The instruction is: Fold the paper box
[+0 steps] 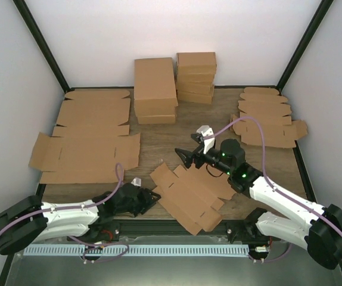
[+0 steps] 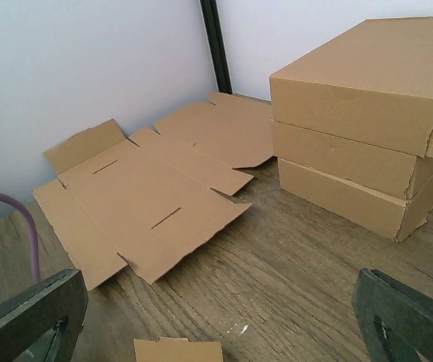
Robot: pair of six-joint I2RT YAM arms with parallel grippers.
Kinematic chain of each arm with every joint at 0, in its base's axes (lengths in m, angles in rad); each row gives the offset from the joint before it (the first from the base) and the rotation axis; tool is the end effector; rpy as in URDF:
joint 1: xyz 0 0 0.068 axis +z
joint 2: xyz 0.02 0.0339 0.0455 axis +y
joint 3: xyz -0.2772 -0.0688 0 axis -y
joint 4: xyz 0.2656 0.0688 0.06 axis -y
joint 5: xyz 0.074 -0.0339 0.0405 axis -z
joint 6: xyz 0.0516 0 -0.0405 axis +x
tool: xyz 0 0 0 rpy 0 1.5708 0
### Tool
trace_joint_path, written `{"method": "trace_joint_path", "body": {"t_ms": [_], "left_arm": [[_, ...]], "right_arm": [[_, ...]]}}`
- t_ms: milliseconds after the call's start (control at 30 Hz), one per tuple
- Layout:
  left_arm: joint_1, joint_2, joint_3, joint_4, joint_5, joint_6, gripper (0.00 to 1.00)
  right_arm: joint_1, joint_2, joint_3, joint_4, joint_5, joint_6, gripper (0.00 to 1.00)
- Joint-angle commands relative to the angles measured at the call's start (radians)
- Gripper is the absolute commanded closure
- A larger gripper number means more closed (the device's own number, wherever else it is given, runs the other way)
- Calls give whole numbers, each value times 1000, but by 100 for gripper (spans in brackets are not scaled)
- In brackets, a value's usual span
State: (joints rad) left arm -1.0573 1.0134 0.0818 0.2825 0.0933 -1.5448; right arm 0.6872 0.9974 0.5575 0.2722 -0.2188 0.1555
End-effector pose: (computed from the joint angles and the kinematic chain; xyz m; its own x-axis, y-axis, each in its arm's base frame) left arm 0.0842 -0.1590 0.0956 -0.9111 -0.4106 0.0356 -0.2733 0.5374 -0.7978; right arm 0.1924 0.1724 0.2668 -0.2490 -0.0088 -0.9685 -0.7552 0.6278 0.1885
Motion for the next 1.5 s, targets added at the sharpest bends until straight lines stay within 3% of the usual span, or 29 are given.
{"method": "trace_joint_path", "body": {"t_ms": [0, 133, 300, 333, 533, 700, 933, 1300, 1467], "left_arm": [[26, 45, -24, 128, -25, 17, 57], [58, 100, -1, 152, 2, 52, 65], [125, 54, 38, 26, 13, 143, 95], [145, 28, 50, -25, 13, 179, 96], [384, -79, 199, -327, 164, 501, 96], [533, 50, 413, -592, 315, 827, 96], [543, 221, 606, -829, 290, 1059, 96], [543, 303, 719, -993, 360, 1164, 96], [544, 384, 828, -1055, 299, 1236, 96]], "right_arm": [[-3, 2, 14, 4, -24, 5, 0], [-3, 5, 14, 1, -27, 8, 0], [-3, 6, 26, -29, -31, 17, 0], [-3, 6, 31, -41, -31, 22, 0], [-3, 33, 107, -196, 36, 40, 0], [-4, 92, 211, -342, 17, 59, 0], [-55, 122, 282, -509, 6, 114, 0], [-346, 164, 222, -568, -257, 189, 0], [-362, 176, 205, -556, -327, 206, 0]]}}
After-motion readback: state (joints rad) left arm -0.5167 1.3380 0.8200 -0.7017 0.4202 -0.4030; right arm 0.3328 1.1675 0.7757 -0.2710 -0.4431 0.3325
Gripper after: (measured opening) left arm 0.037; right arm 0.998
